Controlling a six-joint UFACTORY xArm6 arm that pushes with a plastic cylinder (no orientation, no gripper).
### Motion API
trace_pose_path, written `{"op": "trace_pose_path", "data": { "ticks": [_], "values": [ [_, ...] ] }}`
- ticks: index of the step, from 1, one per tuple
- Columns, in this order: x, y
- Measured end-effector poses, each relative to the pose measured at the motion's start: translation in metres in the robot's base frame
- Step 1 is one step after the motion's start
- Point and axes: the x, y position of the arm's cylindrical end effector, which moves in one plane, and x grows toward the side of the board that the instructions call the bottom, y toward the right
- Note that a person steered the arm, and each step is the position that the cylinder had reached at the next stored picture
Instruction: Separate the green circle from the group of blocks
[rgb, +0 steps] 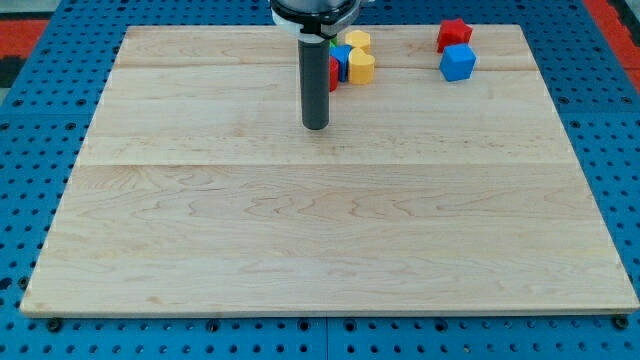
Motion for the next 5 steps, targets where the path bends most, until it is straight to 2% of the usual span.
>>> {"op": "trace_pose_path", "data": {
  "ticks": [3,4,5],
  "values": [
    [0.001,-0.002],
    [-0.004,-0.077],
    [-0.064,-0.125]
  ]
}}
